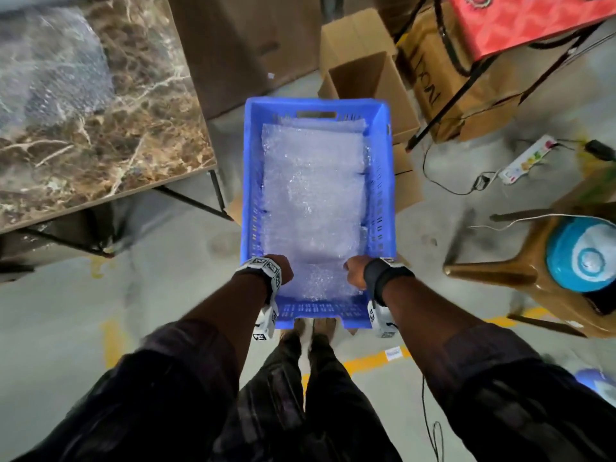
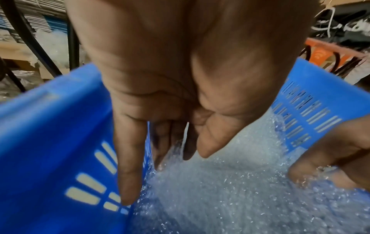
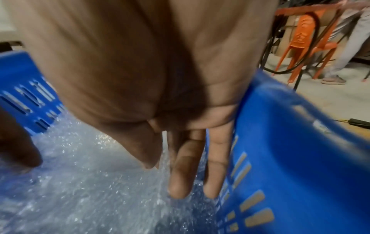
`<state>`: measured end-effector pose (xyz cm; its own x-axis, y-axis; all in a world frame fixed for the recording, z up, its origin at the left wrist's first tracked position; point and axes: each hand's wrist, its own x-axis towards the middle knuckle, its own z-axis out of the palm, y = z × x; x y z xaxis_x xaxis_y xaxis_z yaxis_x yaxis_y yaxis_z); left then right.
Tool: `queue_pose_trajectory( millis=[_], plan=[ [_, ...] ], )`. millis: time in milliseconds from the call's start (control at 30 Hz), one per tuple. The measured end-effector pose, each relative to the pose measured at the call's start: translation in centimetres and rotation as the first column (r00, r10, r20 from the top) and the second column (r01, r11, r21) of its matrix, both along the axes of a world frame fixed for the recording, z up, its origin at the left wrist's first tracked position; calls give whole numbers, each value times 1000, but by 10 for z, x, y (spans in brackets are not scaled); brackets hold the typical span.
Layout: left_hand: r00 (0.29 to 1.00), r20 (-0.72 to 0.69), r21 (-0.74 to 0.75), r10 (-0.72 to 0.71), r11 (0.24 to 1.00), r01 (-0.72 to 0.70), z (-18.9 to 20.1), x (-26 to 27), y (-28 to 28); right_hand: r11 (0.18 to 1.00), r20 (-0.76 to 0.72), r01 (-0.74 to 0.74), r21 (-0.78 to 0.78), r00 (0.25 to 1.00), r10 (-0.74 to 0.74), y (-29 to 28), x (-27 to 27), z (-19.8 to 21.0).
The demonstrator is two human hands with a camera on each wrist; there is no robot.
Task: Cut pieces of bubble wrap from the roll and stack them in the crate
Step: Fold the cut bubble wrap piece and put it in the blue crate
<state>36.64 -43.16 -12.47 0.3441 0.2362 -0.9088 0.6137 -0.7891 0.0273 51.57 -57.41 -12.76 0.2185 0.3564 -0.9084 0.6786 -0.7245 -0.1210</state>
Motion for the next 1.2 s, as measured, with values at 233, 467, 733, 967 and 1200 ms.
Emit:
queue_pose_trajectory(
  millis=[233,467,733,967,1200],
  plan=[
    [989,-135,-109,-64,993,50,-21,-3,-1,982,-29,-157,-105,987,155,3,1,-54],
    [989,-143,-52,-44,998,37,-40,-12,-5,972,-9,-188,-141,982,188,4,-7,-53],
    [994,8,-17,109,994,-109,-31,19,0,994,-19,-109,18,994,110,16,-9,-55],
    [999,-20,-90,46,995,-48,-56,17,7,996,-92,-87,-16,992,85,13,-7,-72],
    [1000,-10,-122,-4,993,2,-75,10,-1,998,-139,-68,-6,988,67,15,-2,-81]
  ],
)
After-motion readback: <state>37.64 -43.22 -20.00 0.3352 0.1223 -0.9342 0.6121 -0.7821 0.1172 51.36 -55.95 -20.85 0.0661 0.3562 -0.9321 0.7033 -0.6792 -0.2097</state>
